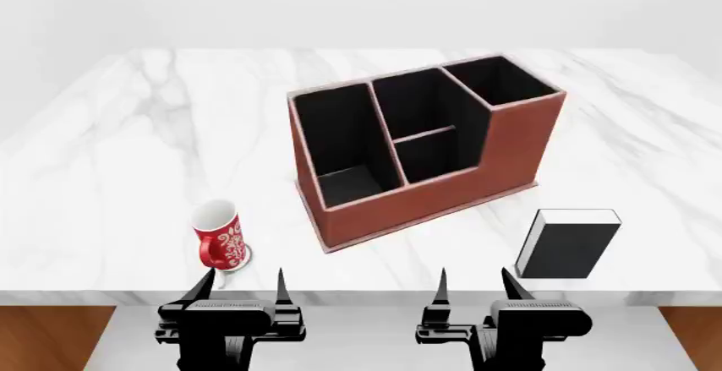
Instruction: Pick up the book and place it in the left compartment of the caddy.
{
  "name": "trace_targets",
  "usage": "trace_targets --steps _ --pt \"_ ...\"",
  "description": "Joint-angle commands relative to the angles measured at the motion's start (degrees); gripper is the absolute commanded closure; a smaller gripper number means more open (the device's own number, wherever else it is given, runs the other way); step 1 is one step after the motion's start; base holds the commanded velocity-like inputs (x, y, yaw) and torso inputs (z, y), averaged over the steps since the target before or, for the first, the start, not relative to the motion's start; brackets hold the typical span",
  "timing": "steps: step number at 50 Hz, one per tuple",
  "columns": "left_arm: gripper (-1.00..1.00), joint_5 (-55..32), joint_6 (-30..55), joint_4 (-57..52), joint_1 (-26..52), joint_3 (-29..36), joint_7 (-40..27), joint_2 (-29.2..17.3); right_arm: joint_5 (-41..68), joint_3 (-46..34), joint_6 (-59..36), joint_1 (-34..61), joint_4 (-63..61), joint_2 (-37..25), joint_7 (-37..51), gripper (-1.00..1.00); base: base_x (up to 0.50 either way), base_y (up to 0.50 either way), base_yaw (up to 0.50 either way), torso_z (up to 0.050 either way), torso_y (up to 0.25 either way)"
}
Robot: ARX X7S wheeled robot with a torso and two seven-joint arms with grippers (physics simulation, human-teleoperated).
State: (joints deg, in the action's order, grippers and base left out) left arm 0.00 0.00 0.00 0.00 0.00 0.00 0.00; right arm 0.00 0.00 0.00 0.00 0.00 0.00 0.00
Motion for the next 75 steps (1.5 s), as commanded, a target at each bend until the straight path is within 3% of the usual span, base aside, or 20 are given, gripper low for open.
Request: trace_targets --steps 1,15,45,59,63,66,70,75 --pt "-1.00 0.5 1.4 -0.4 -0.1 1.0 -2.0 -1.0 0.5 -1.5 -1.1 -1.0 -2.2 -1.0 1.0 -1.00 0.00 0.00 0.00 0.000 0.000" --pt "-1.00 -2.8 1.6 -0.1 0.1 3.4 -3.1 -3.1 3.2 -3.6 -1.6 -0.4 -1.6 -3.4 2.5 -1.00 0.00 -0.02 0.00 0.000 0.000" --pt "-1.00 -4.9 1.3 -0.6 -0.3 5.4 -5.5 -5.4 6.7 -4.8 -2.8 -0.3 -1.9 -5.1 5.4 -1.00 0.00 -0.49 0.00 0.000 0.000" --pt "-1.00 -6.1 2.1 -1.0 -0.2 6.3 -6.3 -6.4 5.7 -5.5 -3.5 0.5 -3.0 -6.1 8.5 -1.00 0.00 0.00 0.00 0.000 0.000" --pt "-1.00 -8.3 11.1 -8.7 0.8 6.0 -6.7 -7.4 6.6 -5.3 -12.0 1.9 -9.9 -7.1 9.3 -1.00 0.00 0.00 0.00 0.000 0.000" --pt "-1.00 -10.3 27.6 -21.9 4.7 4.9 -8.6 -9.6 11.3 -4.0 -28.9 6.2 -23.3 -9.4 8.5 -1.00 0.00 0.00 0.00 0.000 0.000" --pt "-1.00 -14.6 43.2 -31.8 12.3 2.2 -9.7 -11.4 15.3 -1.2 -42.9 14.2 -34.4 -11.3 9.9 -1.00 0.00 0.00 0.00 0.000 0.000" --pt "-1.00 -16.6 48.2 -34.4 16.6 1.5 -9.6 -12.0 15.5 -1.5 -46.3 18.2 -36.4 -12.4 10.5 -1.00 0.00 0.00 0.00 0.000 0.000"
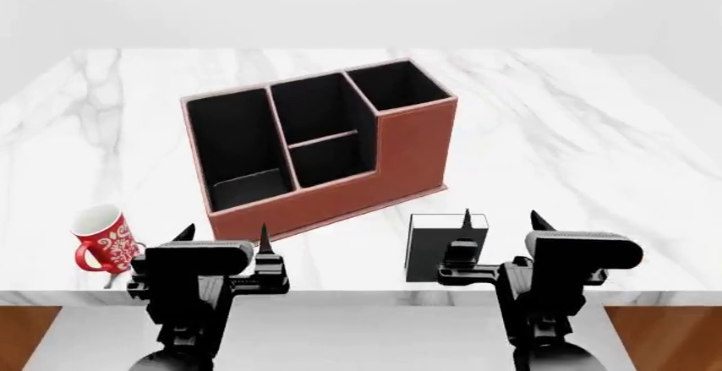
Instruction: Pick up the book and place it in the left compartment of the caddy.
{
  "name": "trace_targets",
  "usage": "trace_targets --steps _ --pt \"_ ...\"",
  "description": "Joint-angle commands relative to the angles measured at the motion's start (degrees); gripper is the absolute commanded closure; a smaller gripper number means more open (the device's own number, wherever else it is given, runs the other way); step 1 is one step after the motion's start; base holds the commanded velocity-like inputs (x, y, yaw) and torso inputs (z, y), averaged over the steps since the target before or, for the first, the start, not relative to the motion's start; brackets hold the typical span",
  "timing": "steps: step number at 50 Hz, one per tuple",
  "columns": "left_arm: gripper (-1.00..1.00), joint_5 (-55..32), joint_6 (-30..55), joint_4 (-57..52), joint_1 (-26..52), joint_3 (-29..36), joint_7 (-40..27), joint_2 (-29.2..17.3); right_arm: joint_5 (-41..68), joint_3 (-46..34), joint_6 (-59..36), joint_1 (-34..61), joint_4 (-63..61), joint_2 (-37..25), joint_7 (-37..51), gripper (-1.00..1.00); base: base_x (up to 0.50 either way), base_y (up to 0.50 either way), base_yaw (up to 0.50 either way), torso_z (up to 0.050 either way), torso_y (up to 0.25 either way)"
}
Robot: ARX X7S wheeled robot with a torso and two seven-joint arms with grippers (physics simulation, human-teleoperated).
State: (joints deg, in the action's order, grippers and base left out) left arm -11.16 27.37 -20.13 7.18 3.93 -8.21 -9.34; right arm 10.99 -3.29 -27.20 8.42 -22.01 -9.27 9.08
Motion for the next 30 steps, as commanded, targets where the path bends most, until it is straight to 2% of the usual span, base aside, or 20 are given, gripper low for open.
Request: trace_targets --steps 1,11,19,30 --pt "-1.00 -5.3 20.8 -14.2 9.7 -2.3 -1.4 -2.8 4.3 1.7 -18.8 9.9 -14.2 -3.1 1.5 -1.00 0.00 0.00 0.00 0.000 0.000" --pt "-1.00 -5.2 18.6 -13.0 9.0 -1.6 -1.0 -3.2 5.5 2.8 -18.7 11.0 -12.1 -3.3 1.0 -1.00 0.00 0.00 0.00 0.000 0.000" --pt "-1.00 -5.4 18.3 -13.2 9.0 -2.0 -1.2 -3.5 4.7 2.0 -18.3 10.9 -11.7 -3.8 1.6 -1.00 0.00 -0.43 0.00 0.000 0.000" --pt "-1.00 -5.4 17.3 -12.6 8.6 -1.7 -1.3 -3.7 5.1 1.9 -18.9 11.2 -11.2 -4.0 2.0 -1.00 0.00 -0.04 0.00 0.000 0.000"
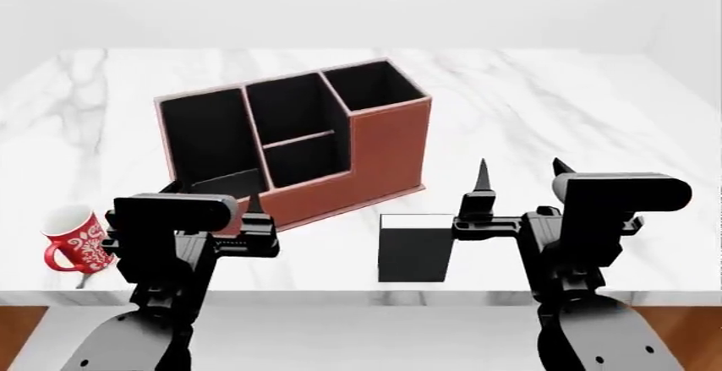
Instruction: Pick up the book and place it in the left compartment of the caddy.
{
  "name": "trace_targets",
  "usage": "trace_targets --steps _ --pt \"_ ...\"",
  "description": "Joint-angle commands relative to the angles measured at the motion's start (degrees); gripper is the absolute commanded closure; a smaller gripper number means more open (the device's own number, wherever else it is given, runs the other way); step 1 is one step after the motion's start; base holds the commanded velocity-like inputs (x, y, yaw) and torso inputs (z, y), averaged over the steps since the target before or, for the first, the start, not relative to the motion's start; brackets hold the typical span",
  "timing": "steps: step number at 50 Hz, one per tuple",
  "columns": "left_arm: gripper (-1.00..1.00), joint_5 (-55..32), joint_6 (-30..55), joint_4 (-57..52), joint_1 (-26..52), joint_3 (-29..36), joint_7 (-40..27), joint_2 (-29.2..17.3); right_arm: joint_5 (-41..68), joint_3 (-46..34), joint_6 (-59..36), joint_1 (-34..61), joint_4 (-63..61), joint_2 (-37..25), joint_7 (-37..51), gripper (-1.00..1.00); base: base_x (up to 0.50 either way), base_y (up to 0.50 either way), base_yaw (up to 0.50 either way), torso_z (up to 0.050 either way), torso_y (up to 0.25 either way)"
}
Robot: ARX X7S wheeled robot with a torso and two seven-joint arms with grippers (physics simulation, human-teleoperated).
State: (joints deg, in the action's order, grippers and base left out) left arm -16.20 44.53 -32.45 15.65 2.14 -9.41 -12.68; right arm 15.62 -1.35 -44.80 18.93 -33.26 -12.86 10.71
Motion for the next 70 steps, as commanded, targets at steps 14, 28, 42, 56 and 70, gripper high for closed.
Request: trace_targets --steps 14,28,42,56,70 --pt "-1.00 -0.7 0.4 -0.6 0.3 -0.2 -0.7 -1.0 0.3 -0.6 -0.2 0.7 -0.4 -0.8 0.8 -1.00 0.00 -0.14 0.00 0.000 0.000" --pt "-1.00 -1.5 1.7 -2.2 0.8 -0.9 -1.4 -1.5 0.9 -0.1 -2.6 2.5 -1.1 -1.1 2.0 -1.00 0.50 0.00 0.00 0.000 0.000" --pt "-1.00 -2.0 1.9 -2.5 0.9 -1.0 -1.8 -1.8 1.3 -0.1 -2.2 2.8 -0.5 -1.1 2.4 -1.00 0.50 0.00 0.00 0.000 0.001" --pt "-1.00 -2.5 1.8 -3.1 0.7 -1.2 -2.2 -2.2 1.3 -0.5 -1.4 2.3 -0.2 -1.5 2.7 -1.00 0.50 0.00 0.00 0.000 0.001" --pt "-1.00 -3.0 1.8 -3.2 0.5 -1.4 -2.6 -2.5 0.4 -0.1 -1.0 3.2 1.4 -1.4 4.5 -1.00 0.21 0.00 0.00 0.000 0.001"
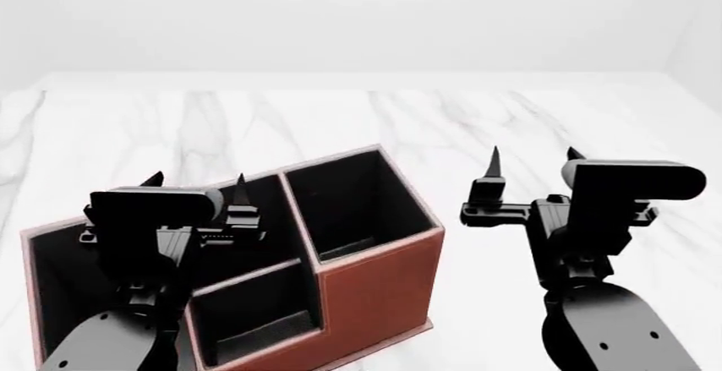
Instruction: Pick up the book and place it in the left compartment of the caddy.
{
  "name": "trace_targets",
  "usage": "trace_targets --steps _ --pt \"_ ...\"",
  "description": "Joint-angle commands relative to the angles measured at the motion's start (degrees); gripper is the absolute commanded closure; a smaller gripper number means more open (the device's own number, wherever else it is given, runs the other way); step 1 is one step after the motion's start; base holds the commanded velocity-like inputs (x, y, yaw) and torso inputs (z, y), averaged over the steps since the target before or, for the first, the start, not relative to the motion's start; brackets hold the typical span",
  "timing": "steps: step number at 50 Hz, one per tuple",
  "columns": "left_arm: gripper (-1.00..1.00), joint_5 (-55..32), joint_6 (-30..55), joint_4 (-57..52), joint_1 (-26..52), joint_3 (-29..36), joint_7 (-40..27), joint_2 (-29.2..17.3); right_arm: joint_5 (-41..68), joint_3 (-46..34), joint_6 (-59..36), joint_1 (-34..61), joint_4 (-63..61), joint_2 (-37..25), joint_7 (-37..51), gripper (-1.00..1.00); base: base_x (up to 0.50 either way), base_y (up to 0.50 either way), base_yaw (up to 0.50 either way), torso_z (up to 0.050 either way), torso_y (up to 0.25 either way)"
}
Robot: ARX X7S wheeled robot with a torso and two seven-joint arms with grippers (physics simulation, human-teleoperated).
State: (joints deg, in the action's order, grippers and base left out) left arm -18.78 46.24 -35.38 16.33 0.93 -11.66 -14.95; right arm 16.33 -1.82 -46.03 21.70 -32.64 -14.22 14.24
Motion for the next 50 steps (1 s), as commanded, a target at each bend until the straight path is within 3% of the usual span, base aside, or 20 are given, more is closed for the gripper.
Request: trace_targets --steps 1,24,25,30,31,33,35,39,50 --pt "-1.00 -0.5 0.1 -0.4 -0.1 -0.2 -0.3 -0.3 -0.3 0.3 0.3 0.4 0.7 -0.1 1.0 -1.00 0.00 0.00 0.00 0.000 0.000" --pt "-1.00 -1.7 1.7 -1.4 0.4 -0.2 -1.2 -0.8 -2.4 0.4 -0.7 2.3 3.2 0.1 5.1 -1.00 0.00 0.00 0.00 0.000 0.000" --pt "-1.00 -6.7 6.0 -2.7 1.4 -1.5 1.8 -1.2 -1.7 1.7 -1.0 3.2 3.9 0.0 4.9 -1.00 0.00 0.00 0.00 0.000 0.000" --pt "-1.00 -12.3 17.2 -8.0 5.8 -4.6 0.2 -2.0 -1.7 1.4 -0.6 2.7 4.1 -0.1 4.9 -1.00 0.00 0.00 0.00 0.000 0.000" --pt "-1.00 -20.9 20.5 -6.3 14.4 4.0 -8.3 -10.6 -1.5 1.0 -0.6 2.9 5.2 -0.1 4.4 -1.00 0.00 0.00 0.00 0.000 0.000" --pt "-1.00 -38.1 6.9 -8.5 31.6 17.9 -14.2 -27.8 -1.5 0.7 -0.5 2.8 5.2 -0.1 4.4 -1.00 0.00 0.00 0.00 0.000 0.000" --pt "-1.00 -55.2 6.9 -8.5 34.6 18.1 -14.8 -44.8 -1.5 0.7 -0.6 2.8 5.1 -0.2 4.4 -1.00 0.00 0.00 0.00 0.000 0.000" --pt "-1.00 -87.2 7.0 -8.8 34.5 18.1 -14.5 -44.8 -1.3 0.6 -0.9 2.9 4.9 -0.3 4.5 -1.00 0.00 0.00 0.00 0.000 0.000" --pt "-1.00 -88.7 8.3 -9.3 35.3 18.9 -12.8 -44.8 -1.3 0.0 -0.4 2.6 5.1 -0.4 4.7 -1.00 0.00 0.00 0.00 0.000 0.000"
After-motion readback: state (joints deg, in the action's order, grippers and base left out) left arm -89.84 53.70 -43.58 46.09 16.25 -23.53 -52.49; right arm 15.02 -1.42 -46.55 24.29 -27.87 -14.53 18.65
